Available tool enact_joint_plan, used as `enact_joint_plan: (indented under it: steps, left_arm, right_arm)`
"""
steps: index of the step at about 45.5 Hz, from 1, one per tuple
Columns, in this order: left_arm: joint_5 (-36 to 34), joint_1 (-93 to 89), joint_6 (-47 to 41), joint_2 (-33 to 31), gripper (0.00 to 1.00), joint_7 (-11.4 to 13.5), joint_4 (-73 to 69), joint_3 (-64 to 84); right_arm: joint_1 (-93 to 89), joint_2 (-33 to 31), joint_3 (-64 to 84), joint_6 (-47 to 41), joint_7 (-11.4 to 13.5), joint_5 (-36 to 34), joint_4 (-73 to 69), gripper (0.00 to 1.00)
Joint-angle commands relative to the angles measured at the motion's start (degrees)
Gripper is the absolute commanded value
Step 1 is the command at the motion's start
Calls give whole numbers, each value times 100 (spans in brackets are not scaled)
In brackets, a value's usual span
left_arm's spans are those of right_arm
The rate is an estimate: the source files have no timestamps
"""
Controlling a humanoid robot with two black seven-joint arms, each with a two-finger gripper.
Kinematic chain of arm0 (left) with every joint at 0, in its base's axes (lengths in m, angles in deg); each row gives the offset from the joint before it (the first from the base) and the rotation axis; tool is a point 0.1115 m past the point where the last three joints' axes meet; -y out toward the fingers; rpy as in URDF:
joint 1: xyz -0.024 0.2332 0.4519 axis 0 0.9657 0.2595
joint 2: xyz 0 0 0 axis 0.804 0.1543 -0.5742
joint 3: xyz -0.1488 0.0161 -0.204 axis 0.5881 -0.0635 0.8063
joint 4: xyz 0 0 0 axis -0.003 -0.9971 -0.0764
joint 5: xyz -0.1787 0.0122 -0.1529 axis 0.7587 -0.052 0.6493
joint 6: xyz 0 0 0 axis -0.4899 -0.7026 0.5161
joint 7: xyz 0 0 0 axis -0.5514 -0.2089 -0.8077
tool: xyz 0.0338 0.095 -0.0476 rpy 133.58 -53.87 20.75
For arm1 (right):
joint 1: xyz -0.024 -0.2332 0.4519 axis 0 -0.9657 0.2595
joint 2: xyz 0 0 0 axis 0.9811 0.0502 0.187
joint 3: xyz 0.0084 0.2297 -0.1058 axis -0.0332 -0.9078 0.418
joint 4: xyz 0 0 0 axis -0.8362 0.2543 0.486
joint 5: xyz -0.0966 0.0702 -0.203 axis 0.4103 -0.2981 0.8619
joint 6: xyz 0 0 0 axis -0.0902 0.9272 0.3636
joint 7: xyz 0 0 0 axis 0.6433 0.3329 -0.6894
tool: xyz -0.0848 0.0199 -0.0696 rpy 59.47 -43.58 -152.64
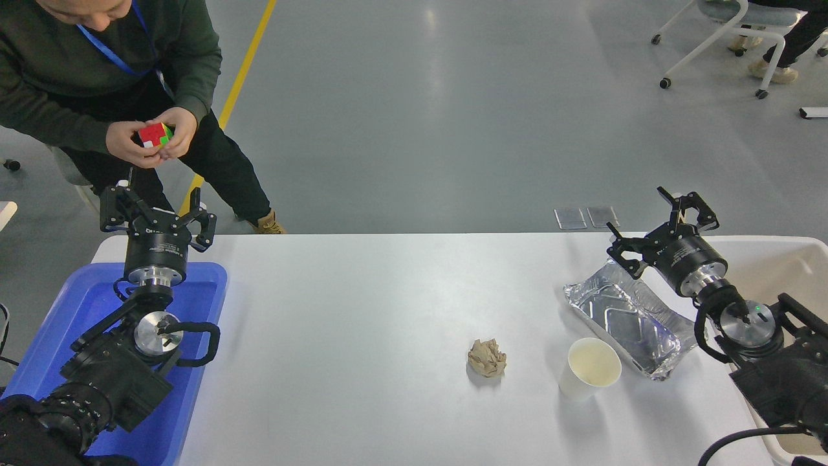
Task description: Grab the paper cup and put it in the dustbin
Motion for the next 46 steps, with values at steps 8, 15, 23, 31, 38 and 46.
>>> enact_joint_plan:
  steps: [8,15,23,31,38,46]
  left_arm:
    - [-4,0,-5,-3,99,0,0,0]
    - [-4,0,-5,6,99,0,0,0]
    - [-4,0,-5,6,99,0,0,0]
    - [-4,0,-5,6,99,0,0,0]
    - [-4,0,-5,6,99,0,0,0]
    - [-4,0,-5,6,99,0,0,0]
  right_arm:
    - [59,9,21,-4,0,9,-15,100]
    - [147,9,56,22,0,70,-33,100]
    - [217,18,275,48,0,176,-77,100]
    - [656,-105,986,75,62,412,-95,100]
    - [1183,-649,1716,93,79,712,-208,100]
    - [1833,-1467,2726,127,185,1072,-779,100]
